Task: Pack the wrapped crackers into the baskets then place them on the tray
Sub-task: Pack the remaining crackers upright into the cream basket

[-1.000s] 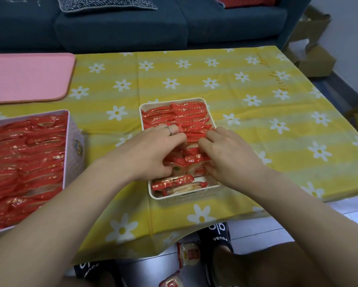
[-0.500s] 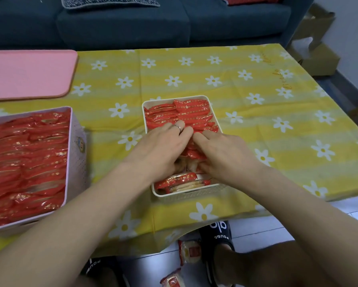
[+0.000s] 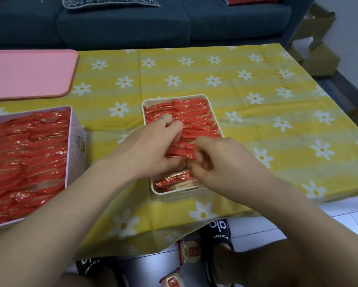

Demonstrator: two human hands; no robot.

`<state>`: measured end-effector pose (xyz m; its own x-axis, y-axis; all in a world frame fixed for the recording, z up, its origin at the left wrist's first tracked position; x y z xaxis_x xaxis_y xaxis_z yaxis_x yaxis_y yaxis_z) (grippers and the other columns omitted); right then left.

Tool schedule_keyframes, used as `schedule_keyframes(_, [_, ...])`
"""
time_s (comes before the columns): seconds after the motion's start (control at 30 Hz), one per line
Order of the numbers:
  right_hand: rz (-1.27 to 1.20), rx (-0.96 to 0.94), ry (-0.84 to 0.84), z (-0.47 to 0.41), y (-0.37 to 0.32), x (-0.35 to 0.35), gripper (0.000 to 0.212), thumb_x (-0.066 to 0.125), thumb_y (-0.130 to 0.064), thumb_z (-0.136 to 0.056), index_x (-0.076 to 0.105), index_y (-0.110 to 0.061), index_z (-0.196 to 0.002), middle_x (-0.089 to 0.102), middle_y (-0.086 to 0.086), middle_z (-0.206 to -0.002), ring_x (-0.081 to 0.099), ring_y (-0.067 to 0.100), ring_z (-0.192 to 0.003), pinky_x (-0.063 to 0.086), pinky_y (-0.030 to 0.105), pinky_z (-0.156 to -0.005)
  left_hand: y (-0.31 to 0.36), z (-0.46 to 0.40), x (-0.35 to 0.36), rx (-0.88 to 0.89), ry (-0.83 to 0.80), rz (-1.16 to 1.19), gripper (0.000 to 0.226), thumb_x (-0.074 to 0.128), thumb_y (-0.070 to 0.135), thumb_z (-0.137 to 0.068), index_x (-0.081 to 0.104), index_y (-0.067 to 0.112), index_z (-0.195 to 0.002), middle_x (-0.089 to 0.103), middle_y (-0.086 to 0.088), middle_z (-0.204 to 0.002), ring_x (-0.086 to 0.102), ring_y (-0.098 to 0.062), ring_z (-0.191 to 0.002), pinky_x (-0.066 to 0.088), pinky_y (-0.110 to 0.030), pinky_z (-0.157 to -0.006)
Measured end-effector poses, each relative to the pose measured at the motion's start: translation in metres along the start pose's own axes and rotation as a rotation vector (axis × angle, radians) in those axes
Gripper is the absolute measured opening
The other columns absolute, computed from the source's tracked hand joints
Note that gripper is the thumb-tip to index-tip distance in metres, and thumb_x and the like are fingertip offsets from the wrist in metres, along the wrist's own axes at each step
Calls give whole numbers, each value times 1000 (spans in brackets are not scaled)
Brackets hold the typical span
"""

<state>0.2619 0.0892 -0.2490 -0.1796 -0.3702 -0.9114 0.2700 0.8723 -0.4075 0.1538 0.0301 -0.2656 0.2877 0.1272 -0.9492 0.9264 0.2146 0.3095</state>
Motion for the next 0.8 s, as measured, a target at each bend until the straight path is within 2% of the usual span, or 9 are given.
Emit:
schedule_keyframes(0.07, [-76,7,-157,7,-4,12,17,64,-32,-86,55,-23,-76,59,-8,-69,54,11,-68,44,33,-63,-1,8,-7,52,-30,133,25,62,47,-71,51,26,-77,41,8,-88,49,-15,-73,45,-38,-63])
schedule_keyframes(0.13, [-113,41,-322,11,-2,24,17,61,-38,-91,61,-24,-80,63,-9,-75,57,10,-72,47,31,-64,-2,14,-2,62,-122,175,29,61,55,-71,62,26,-69,47,9,-83,53,-9,-75,47,-36,-67])
schedule_keyframes(0.2, [-157,70,-386,11,2,27,17,60,-41,-92,63,-26,-83,65,-9,-77,58,9,-73,49,30,-65,-2,18,9,68,-213,108,37,59,65,-71,69,29,-72,52,11,-81,54,-7,-79,48,-35,-69])
schedule_keyframes(0.3, [-177,68,-435,9,6,32,14,61,-44,-90,61,-32,-97,65,-12,-87,60,9,-83,50,31,-75,-1,16,19,113,-253,-67,41,53,63,-75,71,27,-79,52,11,-80,50,-11,-82,46,-35,-72])
schedule_keyframes(0.4, [-190,84,-475,11,10,37,21,64,-43,-87,53,-39,-104,64,-12,-92,62,11,-90,53,38,-84,-3,12,15,119,-228,-100,37,48,55,-78,68,23,-77,52,9,-78,49,-15,-80,47,-38,-74])
schedule_keyframes(0.47, [-206,66,-474,10,11,35,28,70,-36,-81,54,-37,-104,65,-12,-93,63,9,-89,53,38,-82,-4,11,11,104,-194,-84,38,41,53,-78,66,23,-78,51,9,-79,48,-14,-80,48,-38,-74])
schedule_keyframes(0.63, [-201,55,-442,2,16,25,24,80,-21,-75,70,-31,-95,65,-12,-85,58,2,-75,46,19,-66,-9,10,2,91,-128,-117,48,35,52,-80,71,21,-90,57,7,-87,54,-18,-87,46,-36,-77])
schedule_keyframes(0.8, [-273,60,-433,2,17,22,17,79,-20,-78,74,-31,-91,70,-11,-88,64,2,-80,53,27,-75,-13,11,0,78,-125,-74,48,36,55,-80,72,25,-92,57,9,-88,55,-18,-87,49,-38,-76])
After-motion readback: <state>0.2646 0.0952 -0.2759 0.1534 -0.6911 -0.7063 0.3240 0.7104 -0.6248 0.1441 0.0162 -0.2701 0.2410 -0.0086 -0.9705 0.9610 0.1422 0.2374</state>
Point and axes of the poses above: each hand's wrist, its own z-axis away from the middle knuckle, its own x-axis out of the palm, y = z × x, the point moved 8 cm from there along -z, towards the middle knuckle
